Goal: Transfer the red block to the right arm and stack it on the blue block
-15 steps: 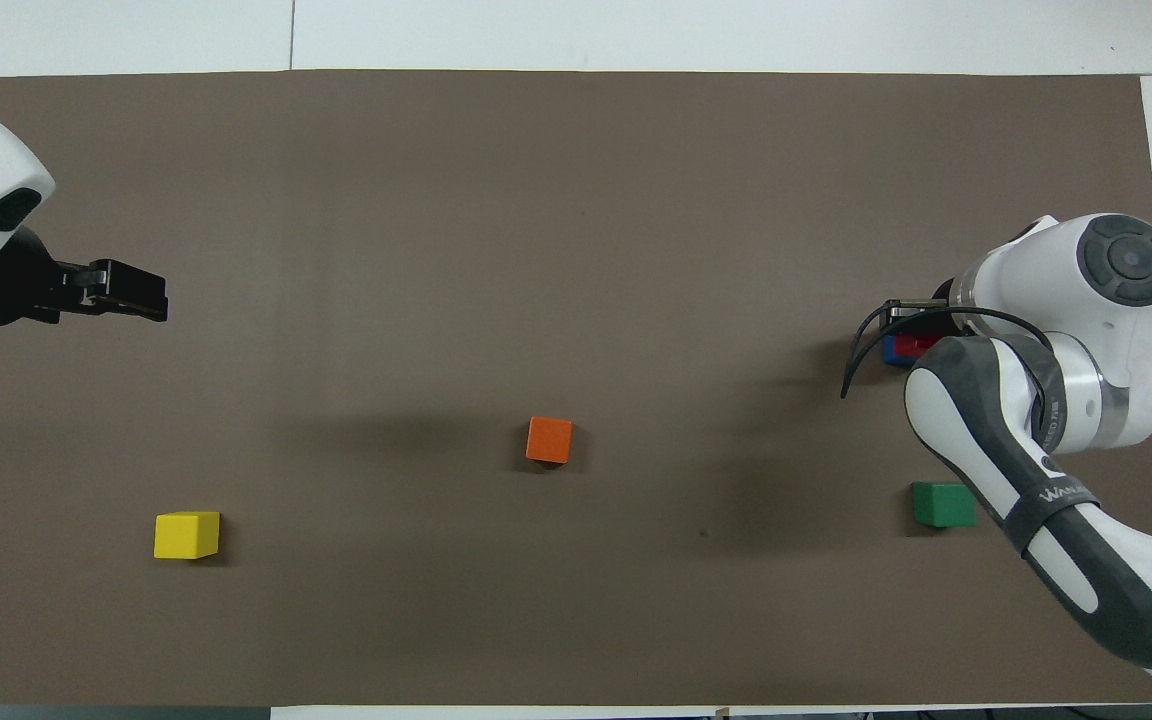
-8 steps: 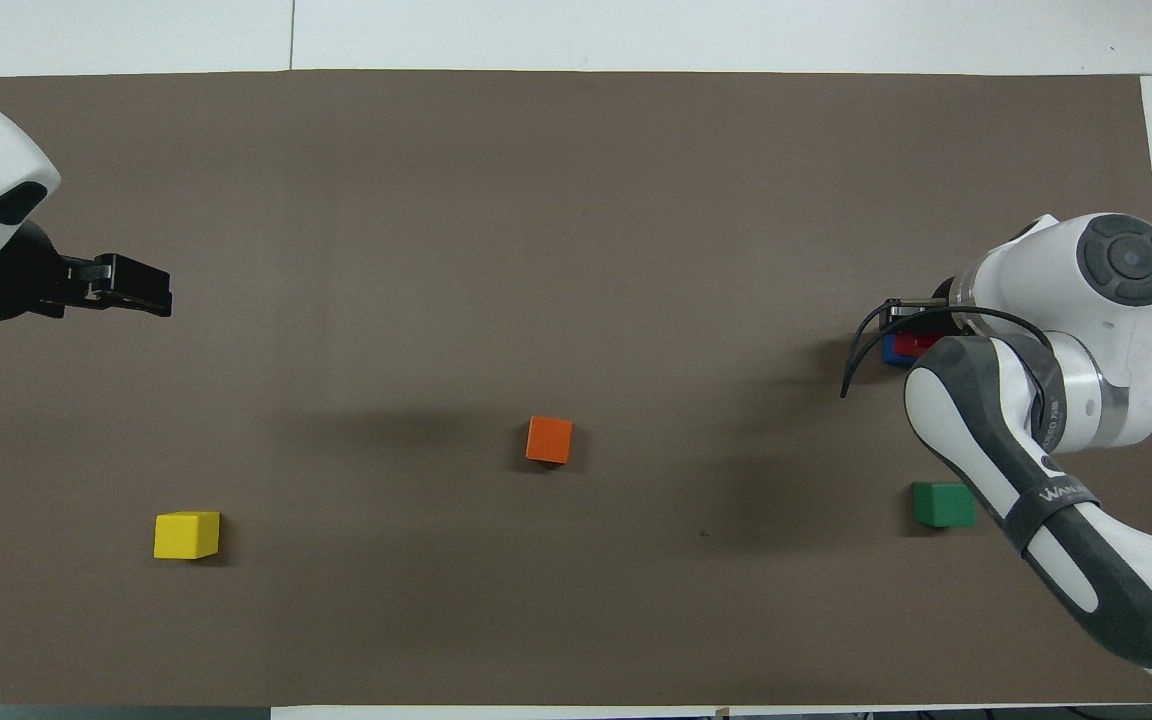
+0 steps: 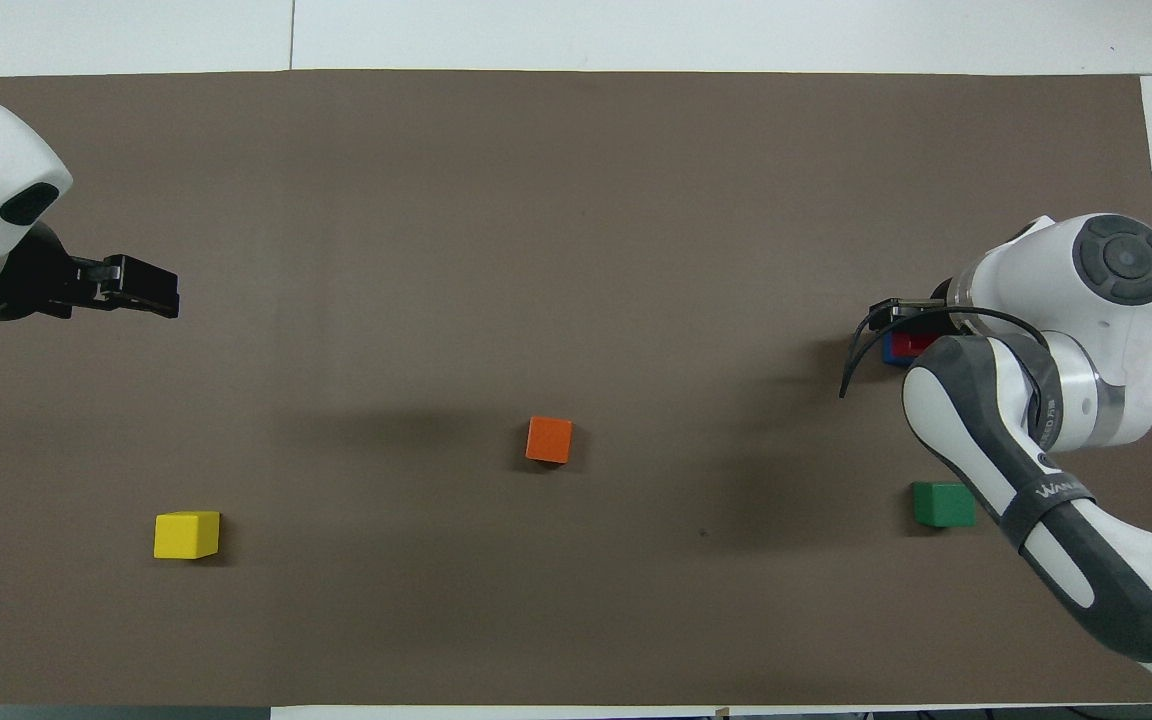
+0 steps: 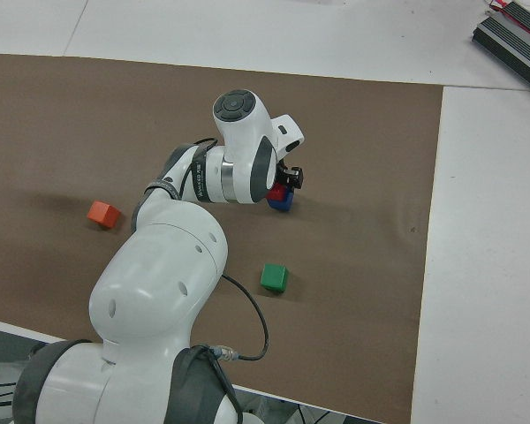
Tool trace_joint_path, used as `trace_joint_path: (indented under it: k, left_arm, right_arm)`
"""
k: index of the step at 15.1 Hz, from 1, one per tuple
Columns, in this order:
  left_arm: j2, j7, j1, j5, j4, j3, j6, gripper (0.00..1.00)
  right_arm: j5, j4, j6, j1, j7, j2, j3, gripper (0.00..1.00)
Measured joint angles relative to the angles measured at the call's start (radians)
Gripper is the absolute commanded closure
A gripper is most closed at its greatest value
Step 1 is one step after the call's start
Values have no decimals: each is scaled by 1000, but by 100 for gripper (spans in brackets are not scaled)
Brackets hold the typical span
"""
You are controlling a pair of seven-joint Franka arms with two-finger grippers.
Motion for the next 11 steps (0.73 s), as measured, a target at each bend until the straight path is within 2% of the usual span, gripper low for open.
trace_joint_path:
  k: [7, 11]
  left_arm:
    - [-4, 0, 0, 0, 3, 1, 0, 0]
    - [-4, 0, 2, 0, 3, 8, 0, 0]
  right_arm:
    - [0, 27, -24, -1, 0, -1, 2, 0]
    - [0, 192, -236, 6, -45, -43, 5, 0]
